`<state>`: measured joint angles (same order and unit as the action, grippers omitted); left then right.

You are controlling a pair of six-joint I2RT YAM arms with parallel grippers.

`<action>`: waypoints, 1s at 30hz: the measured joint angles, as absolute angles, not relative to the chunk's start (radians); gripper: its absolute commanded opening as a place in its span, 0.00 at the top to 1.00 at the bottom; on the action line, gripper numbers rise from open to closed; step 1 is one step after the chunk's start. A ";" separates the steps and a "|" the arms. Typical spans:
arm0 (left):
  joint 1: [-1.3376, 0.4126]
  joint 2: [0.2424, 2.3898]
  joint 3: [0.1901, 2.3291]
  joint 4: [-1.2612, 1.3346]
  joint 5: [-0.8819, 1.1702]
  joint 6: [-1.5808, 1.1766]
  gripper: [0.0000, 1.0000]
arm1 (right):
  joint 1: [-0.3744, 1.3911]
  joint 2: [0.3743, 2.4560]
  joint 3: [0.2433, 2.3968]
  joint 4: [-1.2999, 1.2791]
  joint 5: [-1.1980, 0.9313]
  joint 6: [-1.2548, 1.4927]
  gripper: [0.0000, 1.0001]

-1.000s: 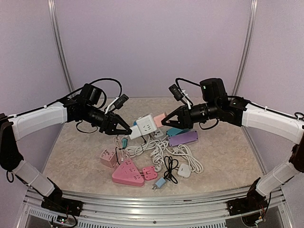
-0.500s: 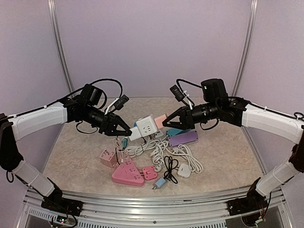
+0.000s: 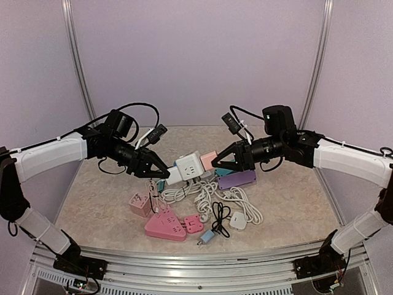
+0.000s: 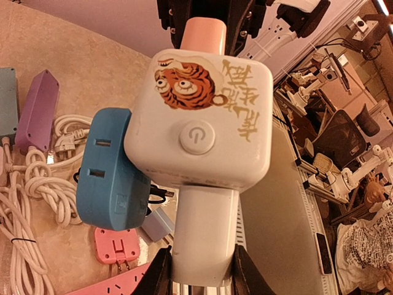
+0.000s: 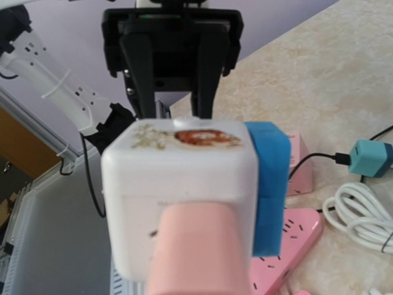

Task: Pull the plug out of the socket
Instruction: Remove the plug from the socket.

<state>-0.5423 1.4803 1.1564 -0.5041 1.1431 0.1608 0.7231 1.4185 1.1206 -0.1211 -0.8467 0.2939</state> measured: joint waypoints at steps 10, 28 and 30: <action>-0.545 1.473 1.156 -0.504 1.143 0.163 1.00 | 0.723 1.407 1.113 -0.115 -0.843 0.303 1.00; -0.547 1.473 1.168 -0.452 1.064 0.152 1.00 | 0.725 1.396 1.171 -0.250 -0.669 0.279 1.00; -0.547 1.473 1.168 -0.452 1.065 0.150 1.00 | 0.725 1.395 1.171 -0.250 -0.676 0.279 1.00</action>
<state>-0.5468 1.4731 1.1675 -0.4519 1.0649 0.1505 0.7254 1.3949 1.1709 -0.2497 -0.6758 0.2794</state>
